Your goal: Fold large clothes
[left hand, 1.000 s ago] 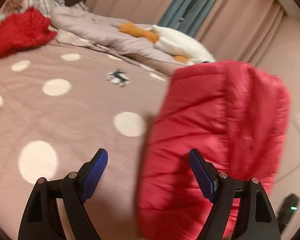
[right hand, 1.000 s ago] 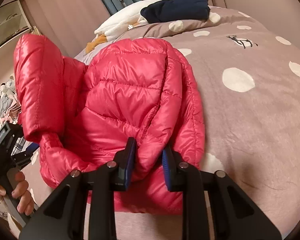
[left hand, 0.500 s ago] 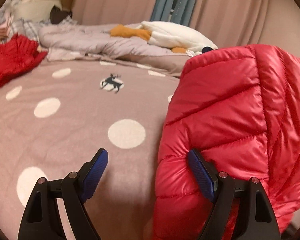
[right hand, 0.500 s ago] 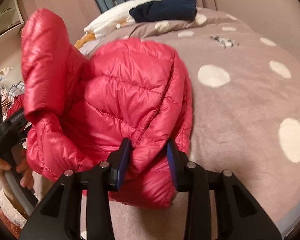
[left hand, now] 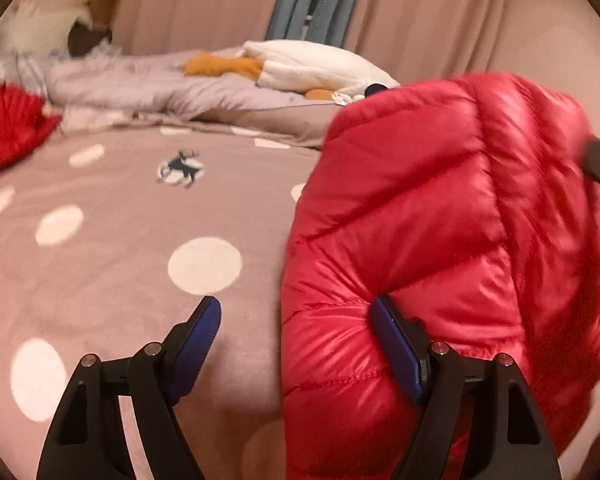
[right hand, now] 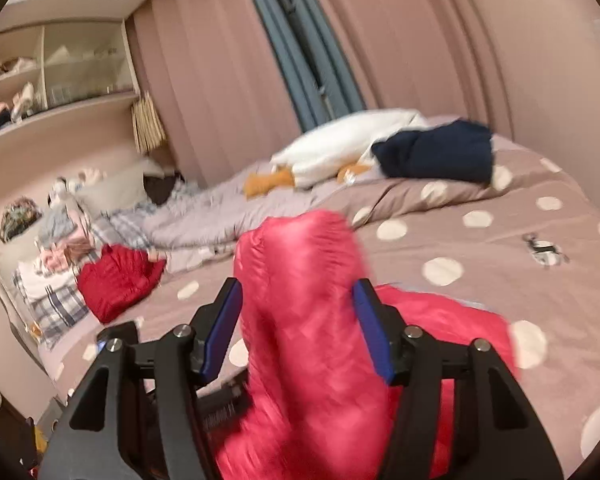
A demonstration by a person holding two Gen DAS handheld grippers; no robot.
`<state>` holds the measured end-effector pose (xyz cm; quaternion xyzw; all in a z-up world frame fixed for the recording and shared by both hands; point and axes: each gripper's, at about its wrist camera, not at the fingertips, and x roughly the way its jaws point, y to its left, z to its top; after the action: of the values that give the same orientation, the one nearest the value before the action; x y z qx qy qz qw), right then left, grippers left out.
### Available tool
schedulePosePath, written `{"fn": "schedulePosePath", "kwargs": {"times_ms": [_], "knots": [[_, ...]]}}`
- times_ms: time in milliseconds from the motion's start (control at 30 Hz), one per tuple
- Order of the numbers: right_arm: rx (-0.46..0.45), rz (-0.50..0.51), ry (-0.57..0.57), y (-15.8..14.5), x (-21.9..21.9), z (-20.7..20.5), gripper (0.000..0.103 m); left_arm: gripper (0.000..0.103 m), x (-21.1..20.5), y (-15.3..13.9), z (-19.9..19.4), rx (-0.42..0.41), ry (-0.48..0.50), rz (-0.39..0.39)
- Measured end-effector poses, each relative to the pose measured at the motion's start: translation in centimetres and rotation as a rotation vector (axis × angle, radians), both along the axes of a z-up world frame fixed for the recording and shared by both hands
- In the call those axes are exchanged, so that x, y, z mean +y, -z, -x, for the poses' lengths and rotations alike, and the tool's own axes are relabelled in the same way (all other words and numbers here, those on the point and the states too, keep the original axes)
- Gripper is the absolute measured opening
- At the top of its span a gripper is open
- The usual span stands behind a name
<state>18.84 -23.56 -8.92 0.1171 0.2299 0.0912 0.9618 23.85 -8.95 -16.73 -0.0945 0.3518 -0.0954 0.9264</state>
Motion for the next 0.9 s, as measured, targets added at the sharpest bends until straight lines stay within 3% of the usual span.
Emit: {"fn": "schedulePosePath", "kwargs": {"times_ms": [100,267,433,667,900], "knots": [[0.055,0.153,0.133,1.6,-0.1,-0.6,0.042,0.077,0.4,0.0,-0.2,0.012,0.026,0.037],[0.16,0.062,0.194,5.5,-4.6,-0.6,0.036,0.077,1.5,0.0,-0.7,0.057,0.026,0.171],[0.178,0.027,0.246,6.7,-7.0,0.9,0.036,0.077,0.3,-0.4,-0.1,-0.003,0.017,0.145],[0.186,0.057,0.276,8.7,-7.7,0.3,0.043,0.078,-1.0,-0.3,-0.1,-0.011,0.027,0.114],[0.22,-0.023,0.267,10.4,-9.5,0.0,0.049,0.078,-1.5,-1.5,-0.1,-0.007,0.076,0.196]]}}
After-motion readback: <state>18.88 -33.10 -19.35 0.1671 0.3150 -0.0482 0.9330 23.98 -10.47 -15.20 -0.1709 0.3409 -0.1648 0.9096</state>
